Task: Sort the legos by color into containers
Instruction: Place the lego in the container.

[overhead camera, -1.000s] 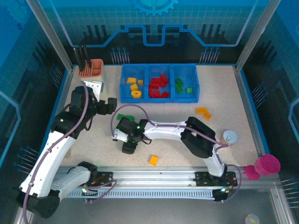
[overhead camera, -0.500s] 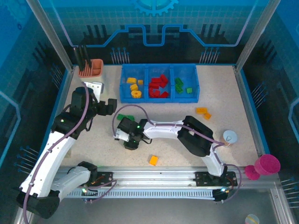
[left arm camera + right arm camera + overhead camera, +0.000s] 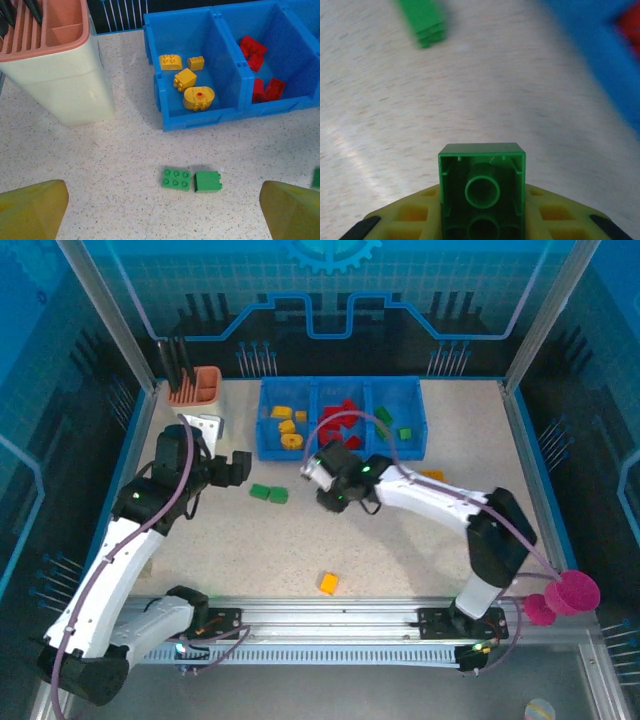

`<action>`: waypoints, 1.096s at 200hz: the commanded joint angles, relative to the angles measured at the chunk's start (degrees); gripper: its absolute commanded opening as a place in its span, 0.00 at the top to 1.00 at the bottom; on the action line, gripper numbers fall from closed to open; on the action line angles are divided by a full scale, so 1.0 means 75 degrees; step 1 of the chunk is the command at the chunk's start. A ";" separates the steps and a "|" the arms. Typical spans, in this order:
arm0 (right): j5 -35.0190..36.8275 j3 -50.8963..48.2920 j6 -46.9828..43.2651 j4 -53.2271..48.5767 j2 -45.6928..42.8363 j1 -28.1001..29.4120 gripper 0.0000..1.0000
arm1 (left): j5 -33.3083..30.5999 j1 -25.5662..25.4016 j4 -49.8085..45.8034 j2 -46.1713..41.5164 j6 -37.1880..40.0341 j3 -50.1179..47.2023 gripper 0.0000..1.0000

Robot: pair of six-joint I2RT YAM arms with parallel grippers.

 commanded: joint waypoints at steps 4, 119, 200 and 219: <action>0.0817 -0.0342 0.0460 0.0017 -0.0638 -0.0920 0.78 | 0.0010 0.0089 0.0093 0.0040 0.0218 0.0039 0.01; 0.1383 0.3373 0.0419 0.0154 0.2613 -0.3555 0.77 | -0.0022 0.0108 -0.0130 0.0076 0.0139 0.0234 0.01; 0.1495 0.6711 0.0539 -0.0600 0.5678 -0.4075 0.79 | -0.0156 0.0108 -0.0332 -0.0125 -0.0164 0.0310 0.01; 0.1463 0.7344 0.0502 -0.0822 0.6225 -0.4196 0.78 | -0.0177 0.0107 -0.0383 -0.0090 -0.0267 0.0358 0.01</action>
